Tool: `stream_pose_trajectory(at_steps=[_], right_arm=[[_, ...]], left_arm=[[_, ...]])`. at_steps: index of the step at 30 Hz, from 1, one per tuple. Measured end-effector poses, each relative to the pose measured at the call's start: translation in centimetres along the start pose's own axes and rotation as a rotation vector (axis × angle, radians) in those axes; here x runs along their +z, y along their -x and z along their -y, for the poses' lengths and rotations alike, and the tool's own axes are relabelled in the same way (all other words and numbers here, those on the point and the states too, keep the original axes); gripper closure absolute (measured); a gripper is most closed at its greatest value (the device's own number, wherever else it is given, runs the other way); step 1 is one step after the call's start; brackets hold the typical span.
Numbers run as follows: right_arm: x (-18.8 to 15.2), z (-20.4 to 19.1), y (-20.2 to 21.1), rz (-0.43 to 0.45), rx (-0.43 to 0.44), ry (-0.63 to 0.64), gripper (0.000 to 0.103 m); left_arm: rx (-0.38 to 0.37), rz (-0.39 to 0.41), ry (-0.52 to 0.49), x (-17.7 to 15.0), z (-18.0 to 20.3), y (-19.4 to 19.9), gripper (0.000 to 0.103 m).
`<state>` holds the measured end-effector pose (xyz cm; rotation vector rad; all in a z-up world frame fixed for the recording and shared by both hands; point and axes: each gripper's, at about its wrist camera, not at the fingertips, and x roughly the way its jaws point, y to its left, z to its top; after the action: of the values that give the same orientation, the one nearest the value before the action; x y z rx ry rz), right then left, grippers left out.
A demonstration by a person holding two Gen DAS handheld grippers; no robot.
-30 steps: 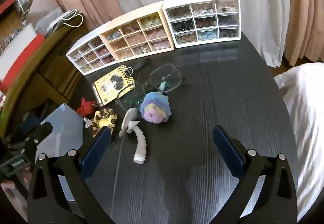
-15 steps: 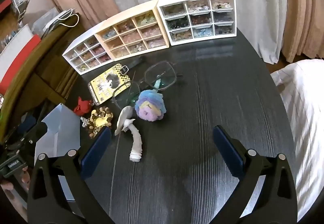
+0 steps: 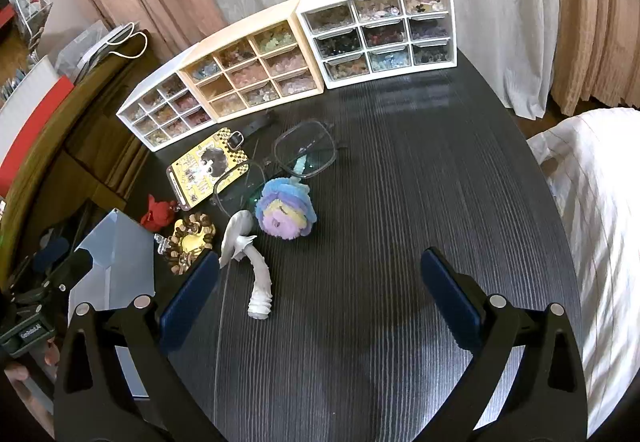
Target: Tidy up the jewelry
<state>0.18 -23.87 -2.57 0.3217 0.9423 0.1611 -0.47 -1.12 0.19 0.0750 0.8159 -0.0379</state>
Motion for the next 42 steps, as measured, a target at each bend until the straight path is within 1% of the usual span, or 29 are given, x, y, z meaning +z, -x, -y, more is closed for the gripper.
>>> stream_pose_trajectory(at_steps=[3,7,10,11,20,24,27,30,32,38,42], right_arm=[[0.1,-0.2,0.1,-0.001,-0.002,0.004,0.007],[0.1,-0.6,0.2,-0.003,-0.001,0.003,0.007],[0.1,-1.0,0.2,-0.004,-0.001,0.003,0.007],[0.0,0.0,0.0,-0.003,0.001,0.005,0.007],[0.0,0.2,0.2,0.003,0.004,0.005,0.007],[0.1,-0.1,0.1,0.003,0.004,0.005,0.007],[0.0,0.2,0.2,-0.002,0.000,0.008,0.007],[0.0,0.0,0.2,-0.003,-0.031,0.024,0.007],[0.0,-0.1,0.2,-0.003,-0.042,0.033,0.007],[0.0,-0.5,0.4,0.001,-0.038,0.045,0.007],[0.0,-0.7,0.3,-0.002,-0.042,0.056,0.007]], left_arm=[[-0.007,-0.007,0.007,0.2,-0.5,-0.3,0.004],[-0.045,-0.027,0.026,0.2,-0.7,-0.3,0.004],[-0.040,-0.026,0.030,0.3,-0.6,-0.3,0.004],[-0.037,-0.028,0.028,0.2,-0.6,-0.4,0.004],[-0.035,-0.040,0.046,0.1,-0.8,-0.5,0.004],[-0.106,-0.060,0.096,0.4,-1.6,-0.5,0.004],[-0.138,-0.064,0.135,0.4,-2.0,-0.3,0.004],[-0.166,-0.057,0.176,0.5,-2.5,-0.1,0.004],[-0.162,-0.059,0.194,0.5,-2.9,-0.1,0.004],[-0.132,-0.062,0.189,0.4,-3.1,-0.1,0.004],[-0.135,-0.058,0.198,0.4,-3.7,-0.1,0.004]])
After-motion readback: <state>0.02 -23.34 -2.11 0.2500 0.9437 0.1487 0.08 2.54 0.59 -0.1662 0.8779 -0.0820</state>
